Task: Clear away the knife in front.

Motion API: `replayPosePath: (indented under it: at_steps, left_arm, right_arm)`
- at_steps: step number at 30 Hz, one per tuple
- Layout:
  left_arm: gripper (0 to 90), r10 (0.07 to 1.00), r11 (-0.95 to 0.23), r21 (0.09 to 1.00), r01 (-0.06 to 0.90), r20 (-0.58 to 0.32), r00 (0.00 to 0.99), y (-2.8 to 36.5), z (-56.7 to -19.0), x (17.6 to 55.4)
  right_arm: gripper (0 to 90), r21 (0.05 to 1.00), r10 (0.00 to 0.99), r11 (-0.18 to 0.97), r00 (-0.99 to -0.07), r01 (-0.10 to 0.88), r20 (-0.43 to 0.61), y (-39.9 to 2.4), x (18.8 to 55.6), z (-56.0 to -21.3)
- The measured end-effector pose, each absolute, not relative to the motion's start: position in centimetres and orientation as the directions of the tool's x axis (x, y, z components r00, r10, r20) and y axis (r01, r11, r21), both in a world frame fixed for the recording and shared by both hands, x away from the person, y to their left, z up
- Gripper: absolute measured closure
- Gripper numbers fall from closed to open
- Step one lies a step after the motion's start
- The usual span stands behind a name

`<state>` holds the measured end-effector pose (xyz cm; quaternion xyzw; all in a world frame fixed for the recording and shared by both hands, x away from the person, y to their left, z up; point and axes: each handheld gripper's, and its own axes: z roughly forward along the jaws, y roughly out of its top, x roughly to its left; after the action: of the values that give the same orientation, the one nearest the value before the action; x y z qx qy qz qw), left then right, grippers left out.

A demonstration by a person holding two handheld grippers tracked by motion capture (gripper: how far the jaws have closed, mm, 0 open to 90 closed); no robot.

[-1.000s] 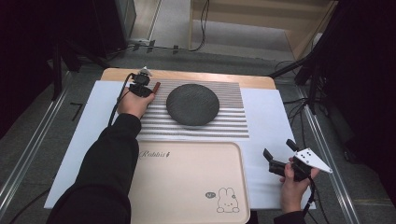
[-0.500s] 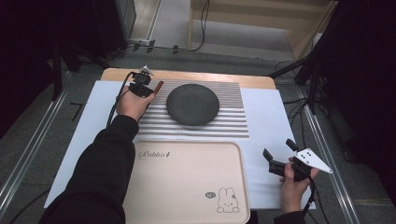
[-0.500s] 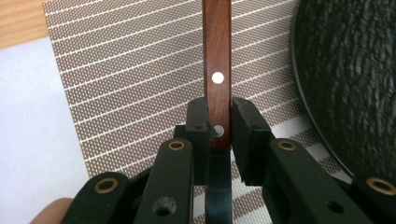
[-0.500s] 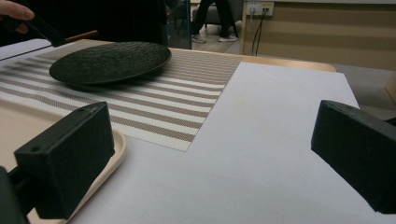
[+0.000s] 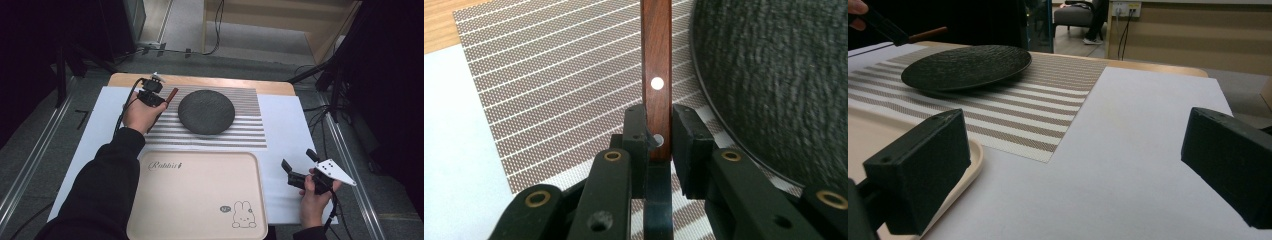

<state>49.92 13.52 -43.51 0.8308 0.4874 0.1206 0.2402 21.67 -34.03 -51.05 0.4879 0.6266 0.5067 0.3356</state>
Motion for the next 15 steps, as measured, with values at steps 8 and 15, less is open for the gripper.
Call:
replayPosePath:
  at_steps: [8,15]
  left_arm:
    - [76.7,0.853,-0.419,0.537,0.732,-0.044,0.52,13.5,-42.7,48.3]
    - [76.7,0.839,-0.419,0.553,0.72,-0.067,0.539,13.4,-42.0,46.8]
  right_arm:
    - [0.0,0.962,0.951,0.009,-0.299,0.273,0.076,-34.0,21.7,-51.0]
    - [0.0,0.962,0.951,0.008,-0.3,0.273,0.077,-33.9,21.7,-51.0]
